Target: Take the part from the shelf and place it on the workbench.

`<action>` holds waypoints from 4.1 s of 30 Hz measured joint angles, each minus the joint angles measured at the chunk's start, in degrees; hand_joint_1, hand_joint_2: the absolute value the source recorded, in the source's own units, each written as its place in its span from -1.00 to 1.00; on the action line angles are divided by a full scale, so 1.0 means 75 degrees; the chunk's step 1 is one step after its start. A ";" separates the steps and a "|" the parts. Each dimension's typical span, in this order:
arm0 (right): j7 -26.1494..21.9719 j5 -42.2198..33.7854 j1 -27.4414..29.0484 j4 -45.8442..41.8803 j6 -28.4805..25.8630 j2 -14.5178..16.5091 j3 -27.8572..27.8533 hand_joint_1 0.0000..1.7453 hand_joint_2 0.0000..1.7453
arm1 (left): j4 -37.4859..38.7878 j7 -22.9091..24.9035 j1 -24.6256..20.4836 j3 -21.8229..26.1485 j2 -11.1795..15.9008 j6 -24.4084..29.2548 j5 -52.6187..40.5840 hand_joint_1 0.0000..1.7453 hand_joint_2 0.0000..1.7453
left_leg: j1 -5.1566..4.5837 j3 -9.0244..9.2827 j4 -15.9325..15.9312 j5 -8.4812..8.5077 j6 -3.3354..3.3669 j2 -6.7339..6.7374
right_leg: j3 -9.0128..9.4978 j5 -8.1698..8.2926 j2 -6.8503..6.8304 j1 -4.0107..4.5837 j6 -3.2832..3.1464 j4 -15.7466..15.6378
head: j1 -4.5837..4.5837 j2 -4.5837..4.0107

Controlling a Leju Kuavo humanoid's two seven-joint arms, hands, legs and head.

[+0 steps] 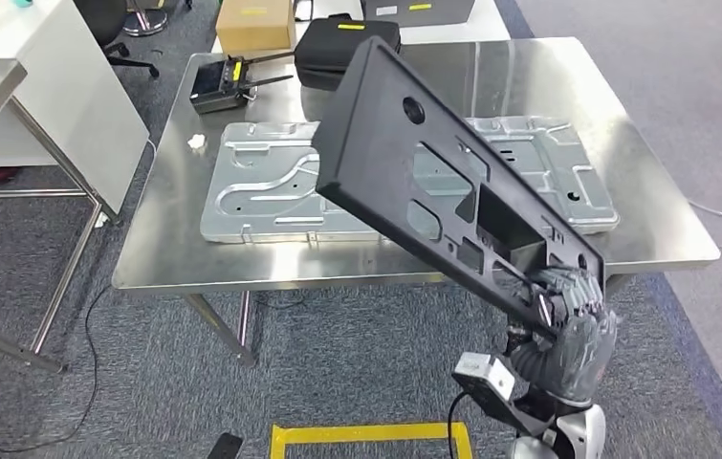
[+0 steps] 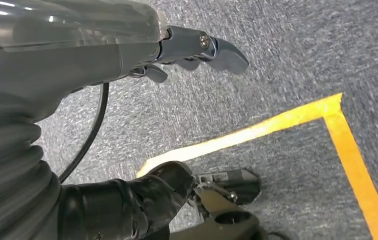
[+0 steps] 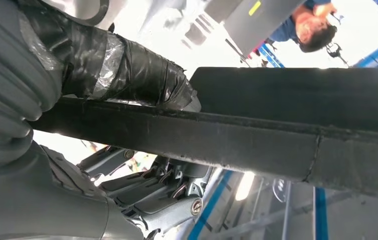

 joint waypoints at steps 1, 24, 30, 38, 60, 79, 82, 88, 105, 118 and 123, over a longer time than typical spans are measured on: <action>0.0033 0.0019 -0.0092 0.0008 0.0000 -0.0004 0.0036 1.00 1.00 | 0.0000 0.0004 -0.0009 -0.0016 0.0000 -0.0004 -0.0007 -1.00 1.00 | 0.0008 -0.0202 0.0405 -0.0179 -0.0025 -0.0002 | 0.0045 -0.0023 -0.0004 -0.0008 -0.0051 -0.0022 | -0.0004 0.0000; 0.0732 0.0431 -0.1422 0.0545 0.0212 -0.0218 0.0725 1.00 1.00 | 0.0000 0.0145 -0.0077 -0.0257 -0.0063 -0.0122 -0.0227 -1.00 1.00 | -0.0013 -0.0060 -0.0226 0.0336 0.0280 -0.0058 | -0.0442 0.0068 -0.0002 0.0075 0.0209 0.0664 | -0.0001 0.0000; 0.0802 0.0440 -0.1541 0.0660 0.0273 -0.0248 0.0813 1.00 1.00 | -0.0001 0.0147 -0.0135 -0.0276 -0.0080 -0.0133 -0.0229 -1.00 1.00 | -0.0030 -0.0003 -0.0112 0.0098 0.0047 -0.0046 | -0.0106 0.0048 0.0029 0.0103 -0.0053 0.0048 | -0.0012 0.0000; 0.0889 0.0436 -0.1566 0.0823 0.0263 -0.0284 0.0909 1.00 1.00 | -0.0002 0.0174 -0.0094 -0.0280 -0.0079 -0.0117 -0.0217 -1.00 1.00 | -0.0023 -0.1262 0.1284 0.0316 0.0019 -0.0042 | 0.0318 -0.0253 0.0043 0.0130 -0.0197 0.0005 | -0.0022 0.0000; 0.1208 0.0864 -0.2012 0.1310 0.0616 -0.0337 0.1208 0.60 1.00 | -0.0003 0.0332 -0.0177 -0.0361 -0.0131 -0.0267 -0.0242 -1.00 1.00 | 0.0002 -0.0448 -0.0098 0.0517 0.0024 -0.0057 | -0.0092 -0.0095 0.0019 0.0035 0.0054 0.0174 | -0.0009 0.0000; 0.2809 0.3505 -0.3891 0.2892 0.1311 -0.0003 0.2387 0.56 1.00 | -0.0003 0.0655 -0.0366 -0.0684 -0.0203 -0.0342 -0.0407 -1.00 -1.00 | -0.0011 -0.0591 -0.0276 0.0834 0.0350 -0.0035 | -0.0456 -0.0780 0.0002 0.0151 0.0122 0.1176 | -0.0004 0.0000; 0.3253 0.4081 -0.4264 0.3402 0.1541 0.0093 0.2528 0.59 1.00 | -0.0003 0.0710 -0.0392 -0.0796 -0.0230 -0.0360 -0.0470 -1.00 -1.00 | -0.0008 -0.0588 -0.0238 0.0796 0.0358 -0.0039 | -0.1033 -0.0947 -0.0003 0.0071 0.0203 0.2132 | -0.0006 0.0000; 0.3722 0.4526 -0.5078 0.4539 0.2155 0.0362 0.2692 0.68 1.00 | -0.0003 0.0805 -0.0442 -0.0985 -0.0288 -0.0374 -0.0552 -1.00 -1.00 | -0.0023 -0.0632 -0.0043 0.0650 0.0175 -0.0060 | -0.0245 -0.0031 0.0005 0.0063 0.0152 0.0258 | -0.0013 0.0000; 0.3739 0.3124 -0.5434 0.7553 0.2405 0.0623 0.2648 0.68 1.00 | -0.0003 0.0809 -0.0458 -0.1126 -0.0278 -0.0287 -0.0362 -1.00 -1.00 | -0.0004 -0.0823 -0.0046 0.0843 0.0094 -0.0068 | -0.0064 -0.0069 0.0061 0.0086 0.0097 0.0088 | -0.0016 0.0000; 0.3735 0.3097 -0.5244 0.8131 0.1962 0.0612 0.2423 -1.00 1.00 | -0.0003 0.0842 -0.0447 -0.1236 -0.0296 -0.0277 -0.0394 -1.00 -1.00 | -0.0068 -0.0724 -0.0119 0.0817 0.0254 -0.0056 | -0.0166 0.0042 0.0009 0.0156 0.0037 0.0124 | -0.0014 0.0000; 0.3747 0.3290 -0.5228 0.8182 0.1840 0.0618 0.2409 -1.00 1.00 | -0.0003 0.0896 -0.0448 -0.1249 -0.0293 -0.0231 -0.0397 -1.00 -1.00 | -0.0069 -0.0837 0.0198 0.0564 0.0072 -0.0043 | -0.0060 0.0092 0.0012 0.0089 -0.0106 -0.0056 | -0.0033 0.0000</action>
